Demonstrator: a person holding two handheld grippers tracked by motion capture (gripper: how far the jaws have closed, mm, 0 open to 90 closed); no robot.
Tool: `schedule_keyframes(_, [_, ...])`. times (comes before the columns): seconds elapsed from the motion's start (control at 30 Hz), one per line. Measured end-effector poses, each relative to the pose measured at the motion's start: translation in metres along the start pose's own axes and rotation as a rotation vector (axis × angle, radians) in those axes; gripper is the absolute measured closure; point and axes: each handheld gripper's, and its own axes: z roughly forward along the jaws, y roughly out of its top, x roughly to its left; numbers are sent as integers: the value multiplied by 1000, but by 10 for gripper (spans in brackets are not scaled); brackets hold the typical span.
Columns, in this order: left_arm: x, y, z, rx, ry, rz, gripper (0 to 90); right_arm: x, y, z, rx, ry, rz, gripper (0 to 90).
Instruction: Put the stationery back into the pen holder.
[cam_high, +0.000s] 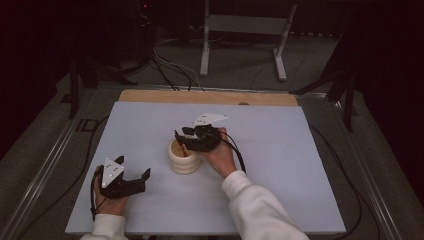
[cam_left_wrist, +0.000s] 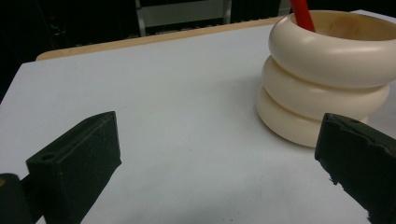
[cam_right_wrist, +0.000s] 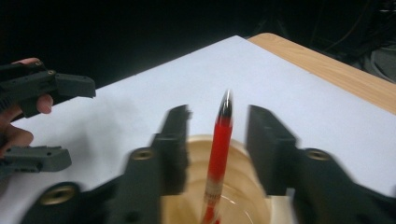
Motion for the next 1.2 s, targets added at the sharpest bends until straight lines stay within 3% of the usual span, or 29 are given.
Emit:
schedule_keyframes(0.1, [0, 0, 0, 0, 1, -1, 8, 0, 0, -9, 9, -31, 8, 363])
schedule_keyframes(0.2, [0, 0, 0, -1, 1, -2, 8, -2, -3, -23, 17, -71, 11, 240])
schedule_keyframes(0.33, [0, 0, -1, 0, 4, 0, 8, -11, -14, -46, 33, -152, 31, 148])
schedule_keyframes(0.63, [0, 0, -1, -3, 6, -5, 8, -33, -54, -116, 43, -329, 55, 61])
schedule_keyframes(0.67, [0, 0, -1, -3, 6, -5, 8, -33, -54, -116, 43, -329, 55, 61])
schedule_keyframes(0.7, [0, 0, -2, -5, 5, -6, 8, -38, -66, -131, 41, -370, 58, 43])
schedule_keyframes(0.87, [2, 1, -4, -14, 9, -16, 7, -40, -92, -163, 26, -433, 67, 23])
schedule_keyframes(1.07, [5, 3, -9, -29, 18, -26, 7, -38, -127, -196, -1, -469, 69, 10])
schedule_keyframes(1.2, [7, 4, -11, -36, 25, -29, 7, -35, -150, -216, -57, -511, 82, 10])
